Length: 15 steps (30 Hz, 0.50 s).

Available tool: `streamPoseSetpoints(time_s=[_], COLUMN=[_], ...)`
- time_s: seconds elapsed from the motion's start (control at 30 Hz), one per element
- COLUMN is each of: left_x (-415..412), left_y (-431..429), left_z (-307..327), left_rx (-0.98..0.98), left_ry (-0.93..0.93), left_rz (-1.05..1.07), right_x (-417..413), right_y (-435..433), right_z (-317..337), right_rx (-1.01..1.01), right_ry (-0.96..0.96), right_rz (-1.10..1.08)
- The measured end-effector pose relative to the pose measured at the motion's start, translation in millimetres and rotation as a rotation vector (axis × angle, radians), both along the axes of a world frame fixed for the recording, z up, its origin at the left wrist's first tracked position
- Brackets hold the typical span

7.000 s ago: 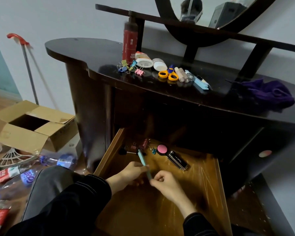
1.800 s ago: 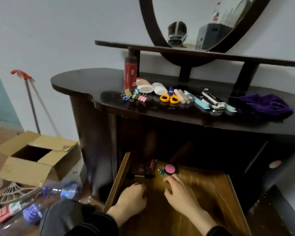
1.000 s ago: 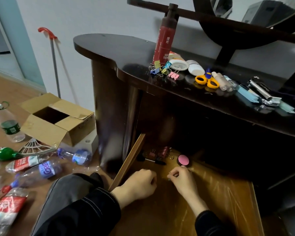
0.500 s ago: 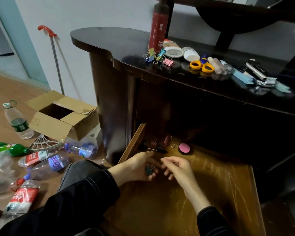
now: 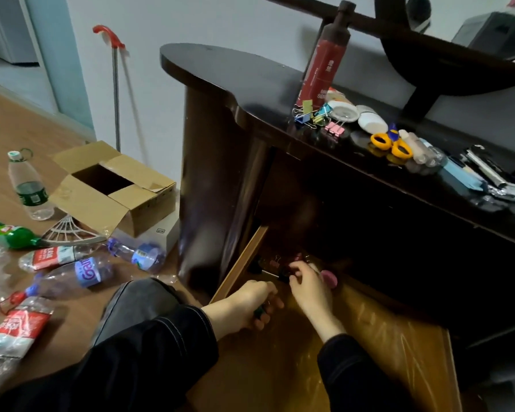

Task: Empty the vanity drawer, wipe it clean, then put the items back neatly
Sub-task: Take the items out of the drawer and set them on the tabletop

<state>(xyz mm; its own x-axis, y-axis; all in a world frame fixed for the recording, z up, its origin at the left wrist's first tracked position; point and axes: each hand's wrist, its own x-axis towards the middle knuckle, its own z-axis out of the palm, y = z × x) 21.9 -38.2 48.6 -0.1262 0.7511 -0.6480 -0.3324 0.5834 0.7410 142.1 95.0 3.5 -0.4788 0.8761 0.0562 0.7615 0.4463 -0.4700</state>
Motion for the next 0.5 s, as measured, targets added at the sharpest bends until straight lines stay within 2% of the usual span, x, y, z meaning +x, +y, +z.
streamPoseSetpoints(time_s=[0.1, 0.23, 0.37, 0.5], left_x=[2, 3, 2, 1], left_y=[-1, 1, 3, 5], left_z=[-2, -3, -4, -2], left_rx=[0.003, -0.003, 0.0, -0.041], left_ry=[0.016, 0.007, -0.019, -0.121], left_rz=[-0.042, -0.049, -0.025, 0.048], right_x=[-15, -18, -3, 20], right_y=[10, 10, -1, -35], right_z=[-4, -7, 3, 20], right_rx=[0.085, 0.137, 0.108, -0.146], right_ry=[-0.219, -0.209, 0.059, 0.475], right_rz=[0.068, 0.037, -0.069, -0.168])
